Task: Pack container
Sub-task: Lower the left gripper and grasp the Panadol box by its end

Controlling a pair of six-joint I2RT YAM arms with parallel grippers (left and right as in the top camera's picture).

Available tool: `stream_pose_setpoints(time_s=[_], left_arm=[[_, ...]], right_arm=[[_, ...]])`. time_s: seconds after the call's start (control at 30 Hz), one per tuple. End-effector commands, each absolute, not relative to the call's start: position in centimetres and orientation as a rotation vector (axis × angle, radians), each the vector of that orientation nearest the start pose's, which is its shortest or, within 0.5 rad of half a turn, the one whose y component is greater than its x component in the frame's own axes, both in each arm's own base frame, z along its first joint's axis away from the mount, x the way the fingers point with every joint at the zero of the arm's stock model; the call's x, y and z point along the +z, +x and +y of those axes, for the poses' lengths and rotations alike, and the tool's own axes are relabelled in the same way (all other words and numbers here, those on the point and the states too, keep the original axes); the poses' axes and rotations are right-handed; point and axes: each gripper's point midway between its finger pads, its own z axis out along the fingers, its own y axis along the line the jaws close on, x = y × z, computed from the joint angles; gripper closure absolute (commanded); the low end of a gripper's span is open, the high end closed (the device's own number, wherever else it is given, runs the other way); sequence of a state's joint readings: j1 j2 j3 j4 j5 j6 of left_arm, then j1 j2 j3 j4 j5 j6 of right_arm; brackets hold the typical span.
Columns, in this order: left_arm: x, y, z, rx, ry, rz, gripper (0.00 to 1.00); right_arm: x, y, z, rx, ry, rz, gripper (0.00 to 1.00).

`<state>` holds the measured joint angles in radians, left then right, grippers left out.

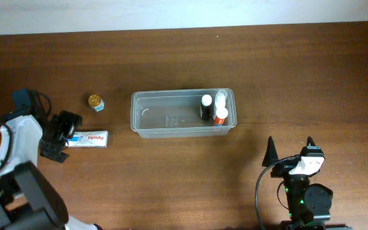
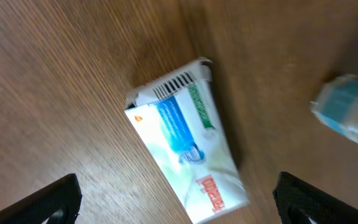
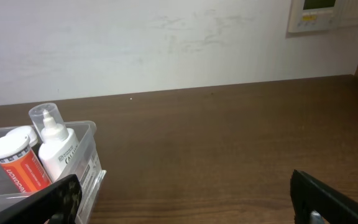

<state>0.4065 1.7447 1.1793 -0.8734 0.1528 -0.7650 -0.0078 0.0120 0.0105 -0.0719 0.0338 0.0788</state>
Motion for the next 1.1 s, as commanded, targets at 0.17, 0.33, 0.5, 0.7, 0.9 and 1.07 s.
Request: stream_pose_setpoints(time_s=[0.17,0.33,0.5,0.7,0.9,1.07], left_arm=[[-0.2,31.8,8.6,-0.249,-1.688,2.678,0.01],[-1.4,32.0,8.2,-0.217,-1.66,2.713,0.01],[-2.3,31.3,9.5,-0.073,-1.555,2.779,0.16],[-2.4,31.6,9.8,-0.053,-1.389,2.845,0.39],[-2.3,31.7,9.7,-0.07,-1.243,2.907,0.59],[-1.2,32.1,9.5,-0.108,-1.163,2.956,0.67]], right_arm=[[15.6,24.6,-1.0,0.018,0.105,1.645,0.02],[15.6,24.6,-1.0,0.018,0.105,1.645,0.02],[15.6,24.6,-1.0,0.018,0.105,1.645,0.02],[15.6,24.6,-1.0,0.018,0.105,1.645,0.02],[15.6,24.6,-1.0,0.018,0.105,1.645,0.02],[15.6,24.6,-1.0,0.018,0.105,1.645,0.02]])
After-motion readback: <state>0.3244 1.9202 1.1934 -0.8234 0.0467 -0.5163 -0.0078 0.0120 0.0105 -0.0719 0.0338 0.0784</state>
